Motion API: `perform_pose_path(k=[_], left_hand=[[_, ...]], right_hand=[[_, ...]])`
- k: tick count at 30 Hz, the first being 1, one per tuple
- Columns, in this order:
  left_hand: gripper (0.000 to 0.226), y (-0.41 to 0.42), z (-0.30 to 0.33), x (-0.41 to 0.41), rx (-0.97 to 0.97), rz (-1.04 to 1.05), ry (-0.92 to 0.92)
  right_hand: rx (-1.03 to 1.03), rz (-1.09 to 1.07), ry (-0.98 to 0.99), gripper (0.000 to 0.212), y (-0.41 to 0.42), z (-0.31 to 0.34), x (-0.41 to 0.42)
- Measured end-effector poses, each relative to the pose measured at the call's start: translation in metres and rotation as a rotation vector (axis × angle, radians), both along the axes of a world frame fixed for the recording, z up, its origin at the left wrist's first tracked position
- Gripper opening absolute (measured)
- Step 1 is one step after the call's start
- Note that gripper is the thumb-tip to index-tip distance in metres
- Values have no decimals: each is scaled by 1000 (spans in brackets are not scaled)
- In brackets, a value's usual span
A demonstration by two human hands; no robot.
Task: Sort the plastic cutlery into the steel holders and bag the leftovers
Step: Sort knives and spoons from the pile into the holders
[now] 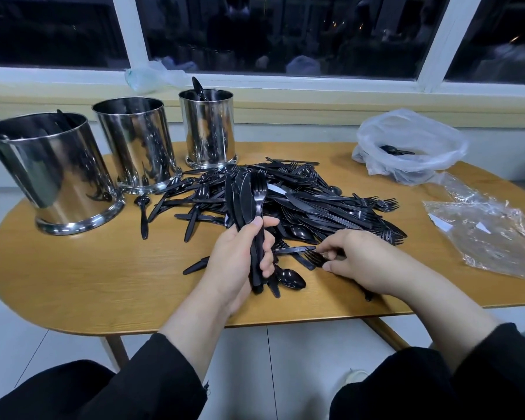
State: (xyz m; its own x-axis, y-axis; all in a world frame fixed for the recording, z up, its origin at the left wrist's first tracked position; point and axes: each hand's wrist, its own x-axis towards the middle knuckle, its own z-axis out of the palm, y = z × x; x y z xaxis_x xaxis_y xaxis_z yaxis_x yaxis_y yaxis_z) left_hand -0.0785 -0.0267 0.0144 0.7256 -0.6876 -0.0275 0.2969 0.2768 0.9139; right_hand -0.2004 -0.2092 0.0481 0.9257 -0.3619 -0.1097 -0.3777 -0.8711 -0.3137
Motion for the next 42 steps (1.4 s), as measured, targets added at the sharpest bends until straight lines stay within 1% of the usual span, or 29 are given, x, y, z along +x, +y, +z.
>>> perform_pose_path(k=[5, 9, 11, 15, 19, 21, 24, 26, 29, 32, 36, 37, 42], left_hand=[[30, 0, -1, 1, 14, -14, -11], [28, 1, -1, 1, 19, -8, -19], [28, 2, -1, 2, 19, 1, -23], [28, 1, -1, 2, 31, 8, -33], [27, 1, -2, 2, 42, 4, -48], [27, 1, -1, 1, 44, 5, -51], [27, 1, -1, 1, 34, 12, -57], [28, 0, -2, 0, 33, 20, -73], [29, -1, 0, -1, 18, 16, -53], [30, 1, 2, -3, 6, -33, -25], [34, 2, 2, -4, 36, -51, -58], [34, 2, 2, -3, 40, -47, -57], [30, 1, -1, 2, 52, -29, -69]], right_hand=[[84, -57, 8, 24, 0, -2, 7], [91, -108, 48, 12, 1, 1, 10], [75, -133, 29, 8, 1, 2, 11], [31, -237, -96, 14, 1, 4, 8], [80, -303, -345, 18, -1, 11, 5], [156, -318, -484, 19, 1, 18, 6], [445, -290, -627, 28, 12, 31, 9], [614, -233, -633, 29, 23, 37, 14], [766, -168, -617, 30, 35, 36, 26], [820, -145, -598, 29, 44, 33, 40], [972, -168, -596, 24, 51, 30, 54], [981, -179, -595, 23, 52, 29, 57], [878, -227, -587, 16, 55, 26, 65]])
